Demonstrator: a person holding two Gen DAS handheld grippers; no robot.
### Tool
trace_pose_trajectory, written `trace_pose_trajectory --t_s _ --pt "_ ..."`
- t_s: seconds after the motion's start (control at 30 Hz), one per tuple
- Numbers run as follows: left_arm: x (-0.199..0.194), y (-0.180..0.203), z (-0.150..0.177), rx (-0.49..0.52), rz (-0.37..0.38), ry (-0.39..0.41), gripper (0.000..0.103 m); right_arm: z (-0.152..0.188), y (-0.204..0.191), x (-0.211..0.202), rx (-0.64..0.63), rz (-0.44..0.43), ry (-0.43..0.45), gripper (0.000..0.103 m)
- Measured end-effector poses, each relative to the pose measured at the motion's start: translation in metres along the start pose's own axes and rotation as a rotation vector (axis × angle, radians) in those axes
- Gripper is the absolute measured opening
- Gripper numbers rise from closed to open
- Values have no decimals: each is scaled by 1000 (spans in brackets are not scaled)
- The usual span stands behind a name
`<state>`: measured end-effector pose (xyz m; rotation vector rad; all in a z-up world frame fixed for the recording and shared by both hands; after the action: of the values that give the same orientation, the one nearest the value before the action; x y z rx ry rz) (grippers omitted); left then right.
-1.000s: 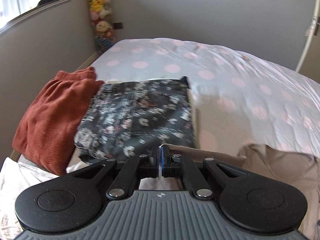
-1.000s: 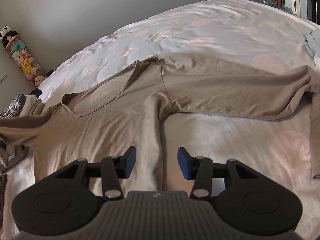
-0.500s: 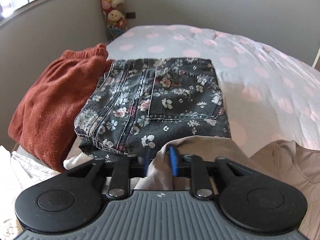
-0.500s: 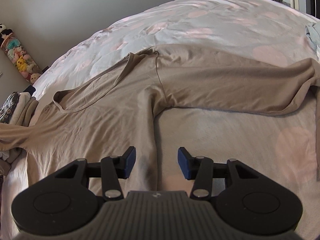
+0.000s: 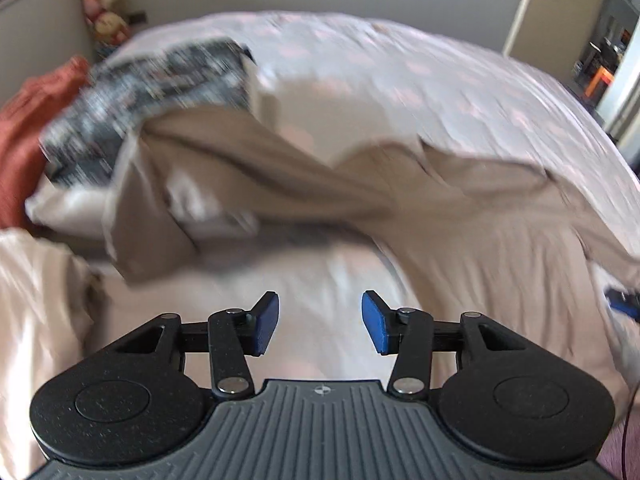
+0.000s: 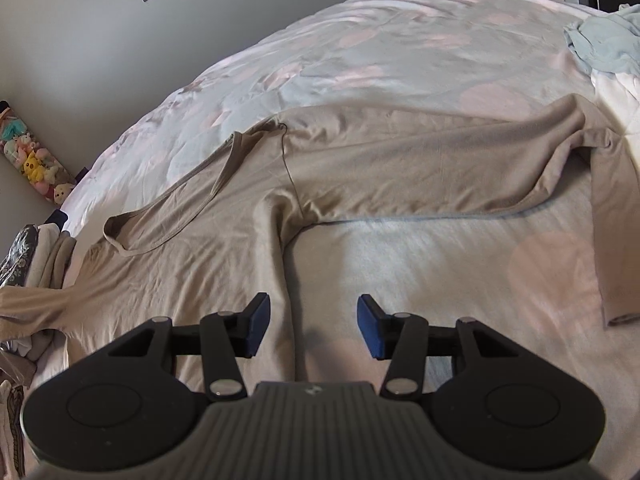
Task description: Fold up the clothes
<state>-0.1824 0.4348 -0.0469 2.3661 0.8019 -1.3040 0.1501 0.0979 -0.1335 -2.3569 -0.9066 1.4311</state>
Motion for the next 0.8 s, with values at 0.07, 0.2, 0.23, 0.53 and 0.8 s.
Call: trace_pose_trajectory --t_s 0.07,0.2,0.23,0.53,0.8 --pt "8 21 15 -2 51 -7 43 1 0 -6 -3 1 -32 51" --pt "24 54 36 -9 107 -10 43 3 -5 -21 -37 18 -104 51" --pt "29 62 40 -6 115 -15 43 5 -7 -25 -57 25 -125 51" --pt "57 98 73 72 78 -105 43 39 -16 -27 -208 107 -320 53" --pt "58 94 72 38 103 -138 43 57 -33 -6 -279 244 -413 38"
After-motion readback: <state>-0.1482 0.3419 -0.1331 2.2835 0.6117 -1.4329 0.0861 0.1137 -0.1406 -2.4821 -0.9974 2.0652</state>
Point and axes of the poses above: each gripper's, at about its wrist camera, not at the fingertips, and x roughly the way its jaws point, y to its right, z to its underside, the point moved 2 cm from there along x, roughly the way its jaws point, and after that the axes turned 8 degrees about x, right-handed, at the moved point
